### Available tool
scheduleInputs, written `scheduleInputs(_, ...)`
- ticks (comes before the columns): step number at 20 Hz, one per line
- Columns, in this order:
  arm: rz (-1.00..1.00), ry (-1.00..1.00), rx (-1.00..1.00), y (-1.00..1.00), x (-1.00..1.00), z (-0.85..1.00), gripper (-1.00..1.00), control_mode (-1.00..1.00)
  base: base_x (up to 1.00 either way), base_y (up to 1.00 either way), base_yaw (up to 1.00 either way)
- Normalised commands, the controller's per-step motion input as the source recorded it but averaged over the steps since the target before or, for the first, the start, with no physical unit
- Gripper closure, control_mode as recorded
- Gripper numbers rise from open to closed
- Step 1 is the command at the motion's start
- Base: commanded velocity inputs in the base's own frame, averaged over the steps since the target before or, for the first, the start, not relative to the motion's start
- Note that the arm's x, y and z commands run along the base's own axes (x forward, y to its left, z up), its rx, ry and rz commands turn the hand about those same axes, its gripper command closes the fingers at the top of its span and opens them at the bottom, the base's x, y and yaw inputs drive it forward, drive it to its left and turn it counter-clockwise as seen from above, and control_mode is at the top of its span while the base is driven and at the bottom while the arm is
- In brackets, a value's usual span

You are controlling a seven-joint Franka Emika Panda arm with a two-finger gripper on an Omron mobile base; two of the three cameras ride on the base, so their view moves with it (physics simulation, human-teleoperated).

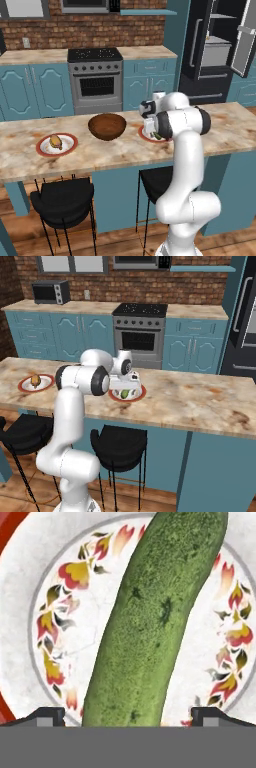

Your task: Pick the chicken drumstick and cucumber from their plates and place them in the bowl. Then put the bowl in the fridge.

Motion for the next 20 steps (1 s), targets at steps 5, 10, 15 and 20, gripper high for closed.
scheduleInputs(5, 0.0, 0.1, 0.0, 0.01, 0.08, -0.08, 1.0, -1.0, 0.0, 0.0, 0.0)
scheduleInputs(10, 0.02, 0.14, 0.02, 0.04, 0.01, 0.12, 1.0, -1.0, 0.0, 0.0, 0.0)
scheduleInputs(15, 0.1, 0.02, 0.05, 0.17, -0.07, 0.63, 1.0, -1.0, 0.0, 0.0, 0.0)
scheduleInputs(20, 0.15, 0.0, 0.03, 0.34, -0.14, 0.75, 1.0, -1.0, 0.0, 0.0, 0.0)
